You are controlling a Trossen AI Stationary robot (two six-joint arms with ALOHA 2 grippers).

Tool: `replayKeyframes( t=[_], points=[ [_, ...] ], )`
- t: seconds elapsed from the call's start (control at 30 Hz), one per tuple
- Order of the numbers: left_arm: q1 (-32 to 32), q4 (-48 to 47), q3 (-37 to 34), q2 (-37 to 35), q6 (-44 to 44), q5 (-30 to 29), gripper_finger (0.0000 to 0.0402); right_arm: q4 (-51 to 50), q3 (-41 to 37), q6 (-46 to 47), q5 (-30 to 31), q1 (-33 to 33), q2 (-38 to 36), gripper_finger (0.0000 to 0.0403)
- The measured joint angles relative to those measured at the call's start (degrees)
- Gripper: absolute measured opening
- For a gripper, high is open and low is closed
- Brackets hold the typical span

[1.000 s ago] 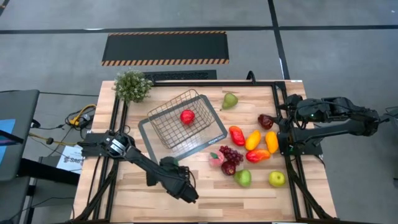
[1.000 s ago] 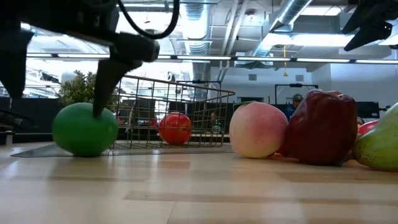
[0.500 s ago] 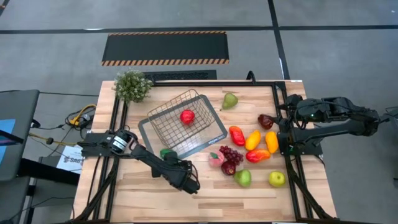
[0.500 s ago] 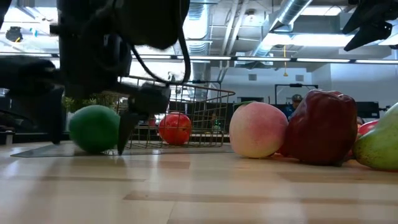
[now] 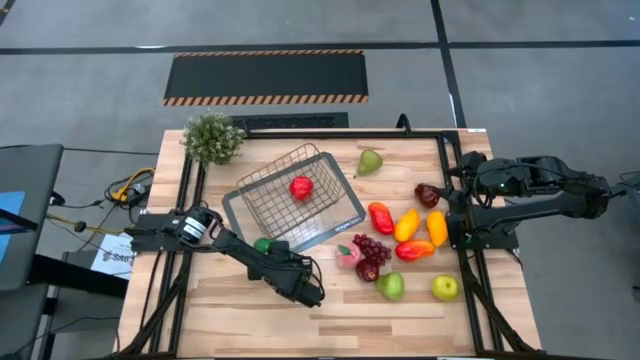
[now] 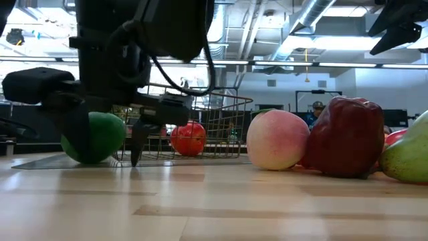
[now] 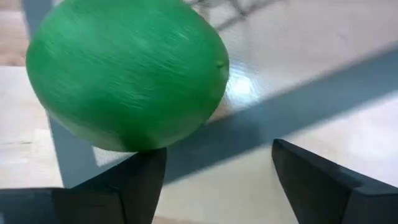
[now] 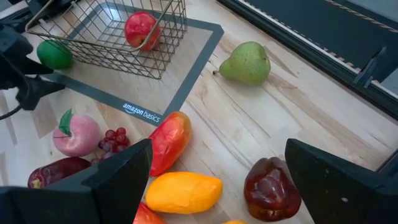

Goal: Build produce basket
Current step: Put the green lime into the gold wire basket

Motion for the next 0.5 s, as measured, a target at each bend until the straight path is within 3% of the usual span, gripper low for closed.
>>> replayKeyframes(
  t=[0.23,0.4,0.5],
  points=[
    [-3.66,-7.63,9.29,0.00,11.71,-1.08,0.0276,-0.17,0.00,0.00,0.06,0.00,0.00,0.0385],
    [-5.27,-16.66,16.15,-0.13,25.36,-2.80,0.0277,-0.16,0.00,0.00,0.16,-0.01,0.00,0.0385],
    [-5.82,-16.06,16.46,-0.25,35.66,-3.72,0.0277,-0.15,0.00,-0.02,0.20,0.00,0.00,0.0385]
  ],
)
